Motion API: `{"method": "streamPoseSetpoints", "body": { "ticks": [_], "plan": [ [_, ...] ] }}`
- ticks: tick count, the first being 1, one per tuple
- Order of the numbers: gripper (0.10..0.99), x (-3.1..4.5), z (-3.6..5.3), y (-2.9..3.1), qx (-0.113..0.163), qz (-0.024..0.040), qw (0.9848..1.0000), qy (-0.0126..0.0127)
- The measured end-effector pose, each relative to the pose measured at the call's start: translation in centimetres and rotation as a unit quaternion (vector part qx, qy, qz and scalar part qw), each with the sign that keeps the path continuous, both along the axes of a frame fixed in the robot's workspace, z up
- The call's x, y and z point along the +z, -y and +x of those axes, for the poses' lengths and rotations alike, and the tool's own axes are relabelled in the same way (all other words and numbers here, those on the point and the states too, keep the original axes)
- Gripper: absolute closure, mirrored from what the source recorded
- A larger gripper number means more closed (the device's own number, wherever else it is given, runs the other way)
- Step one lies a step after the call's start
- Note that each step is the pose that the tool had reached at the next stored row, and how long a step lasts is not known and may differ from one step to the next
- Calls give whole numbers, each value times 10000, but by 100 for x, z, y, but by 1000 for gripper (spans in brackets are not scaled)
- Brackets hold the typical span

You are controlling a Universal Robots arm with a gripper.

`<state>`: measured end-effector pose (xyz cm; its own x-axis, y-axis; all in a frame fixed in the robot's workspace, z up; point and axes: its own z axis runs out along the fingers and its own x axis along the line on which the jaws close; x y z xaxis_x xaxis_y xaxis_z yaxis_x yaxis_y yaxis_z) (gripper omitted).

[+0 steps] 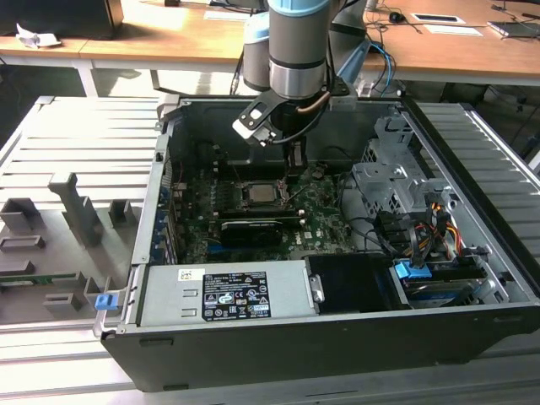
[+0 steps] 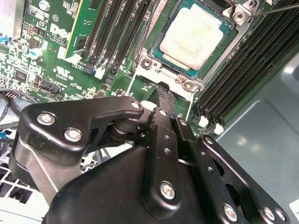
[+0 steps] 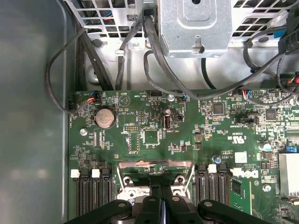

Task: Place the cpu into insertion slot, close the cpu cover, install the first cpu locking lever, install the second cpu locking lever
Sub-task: 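Close the cpu cover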

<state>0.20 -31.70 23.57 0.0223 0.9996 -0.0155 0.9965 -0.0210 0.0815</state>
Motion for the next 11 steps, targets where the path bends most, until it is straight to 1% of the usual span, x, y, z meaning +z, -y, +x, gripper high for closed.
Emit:
{"method": "streamPoseSetpoints", "body": {
  "ticks": [5,7,11],
  "plan": [
    [980,70,2,-1,0,1,10000,1],
    [980,110,2,-1,0,2,10000,1],
    [980,141,2,-1,0,1,10000,0]
  ]
}}
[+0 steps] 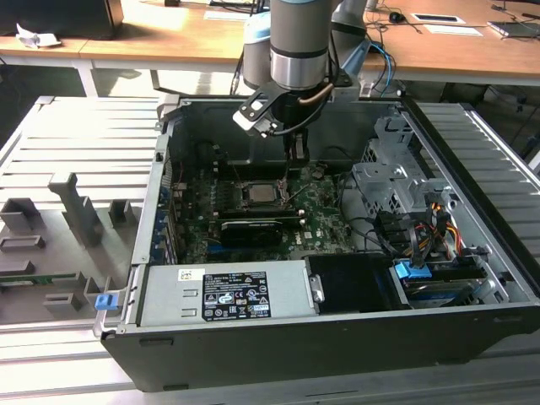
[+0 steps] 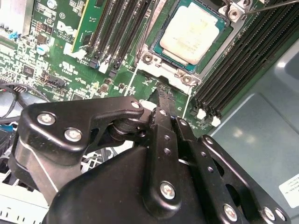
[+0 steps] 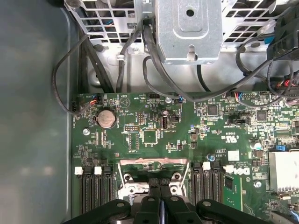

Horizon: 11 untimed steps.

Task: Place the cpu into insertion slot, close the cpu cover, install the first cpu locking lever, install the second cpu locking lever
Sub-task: 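Close the cpu cover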

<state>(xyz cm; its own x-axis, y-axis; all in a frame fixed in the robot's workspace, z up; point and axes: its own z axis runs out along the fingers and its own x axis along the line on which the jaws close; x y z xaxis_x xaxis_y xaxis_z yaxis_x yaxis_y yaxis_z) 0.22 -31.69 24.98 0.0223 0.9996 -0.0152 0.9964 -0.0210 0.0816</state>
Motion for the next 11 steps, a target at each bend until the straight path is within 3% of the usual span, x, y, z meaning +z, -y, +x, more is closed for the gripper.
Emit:
{"method": "streamPoseSetpoints", "body": {
  "ticks": [4,11],
  "plan": [
    [980,55,0,0,0,0,10000,0],
    [980,87,0,0,0,-1,10000,0]
  ]
}}
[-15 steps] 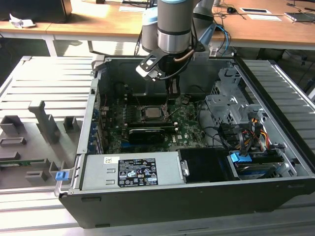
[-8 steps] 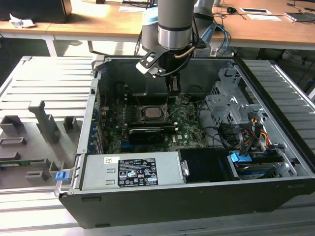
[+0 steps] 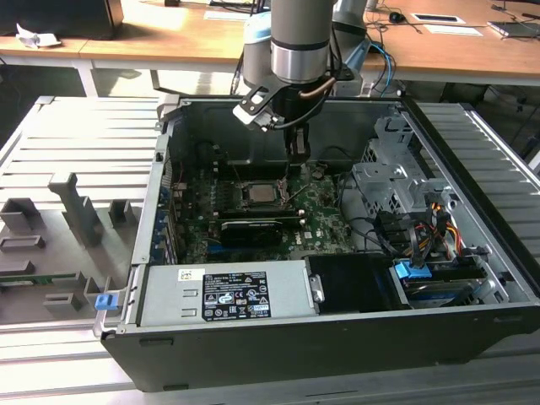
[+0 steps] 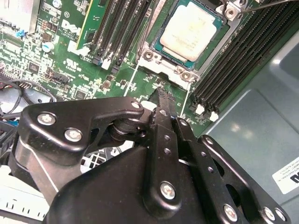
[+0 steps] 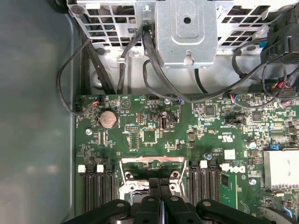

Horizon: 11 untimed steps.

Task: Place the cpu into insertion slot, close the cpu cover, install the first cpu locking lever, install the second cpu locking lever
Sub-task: 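Close the cpu cover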

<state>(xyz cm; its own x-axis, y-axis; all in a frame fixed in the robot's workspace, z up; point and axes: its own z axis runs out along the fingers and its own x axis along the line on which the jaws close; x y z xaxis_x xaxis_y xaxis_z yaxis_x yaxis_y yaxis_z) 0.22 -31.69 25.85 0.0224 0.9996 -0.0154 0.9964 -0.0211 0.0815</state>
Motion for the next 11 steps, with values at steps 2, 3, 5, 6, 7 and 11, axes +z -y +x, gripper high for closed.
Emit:
{"method": "streamPoseSetpoints", "body": {
  "ticks": [2,3,5,6,7,11],
  "plan": [
    [980,12,1,0,1,1,10000,0],
    [980,15,4,0,1,1,10000,1],
    [980,33,49,0,0,1,10000,0],
    [980,39,71,0,0,1,10000,0],
    [980,40,76,-1,0,1,10000,1],
    [980,46,138,-1,0,0,10000,0]
  ]
}}
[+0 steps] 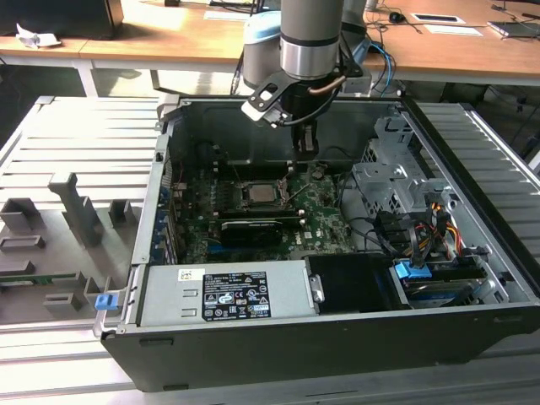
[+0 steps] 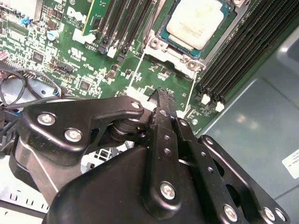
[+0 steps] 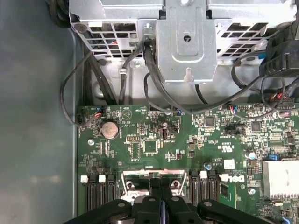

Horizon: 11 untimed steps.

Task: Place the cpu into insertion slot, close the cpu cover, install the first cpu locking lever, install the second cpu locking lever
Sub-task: 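Close the cpu cover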

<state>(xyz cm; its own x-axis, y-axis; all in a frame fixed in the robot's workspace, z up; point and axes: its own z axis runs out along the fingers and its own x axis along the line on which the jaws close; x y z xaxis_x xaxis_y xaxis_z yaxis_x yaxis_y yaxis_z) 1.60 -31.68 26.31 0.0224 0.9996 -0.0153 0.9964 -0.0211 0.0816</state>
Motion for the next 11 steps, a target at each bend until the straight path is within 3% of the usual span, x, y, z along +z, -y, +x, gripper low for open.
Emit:
{"method": "streamPoseSetpoints", "body": {
  "ticks": [5,11],
  "plan": [
    [980,0,87,0,0,1,10000,-2],
    [980,-3,114,3,0,1,10000,-1]
  ]
}}
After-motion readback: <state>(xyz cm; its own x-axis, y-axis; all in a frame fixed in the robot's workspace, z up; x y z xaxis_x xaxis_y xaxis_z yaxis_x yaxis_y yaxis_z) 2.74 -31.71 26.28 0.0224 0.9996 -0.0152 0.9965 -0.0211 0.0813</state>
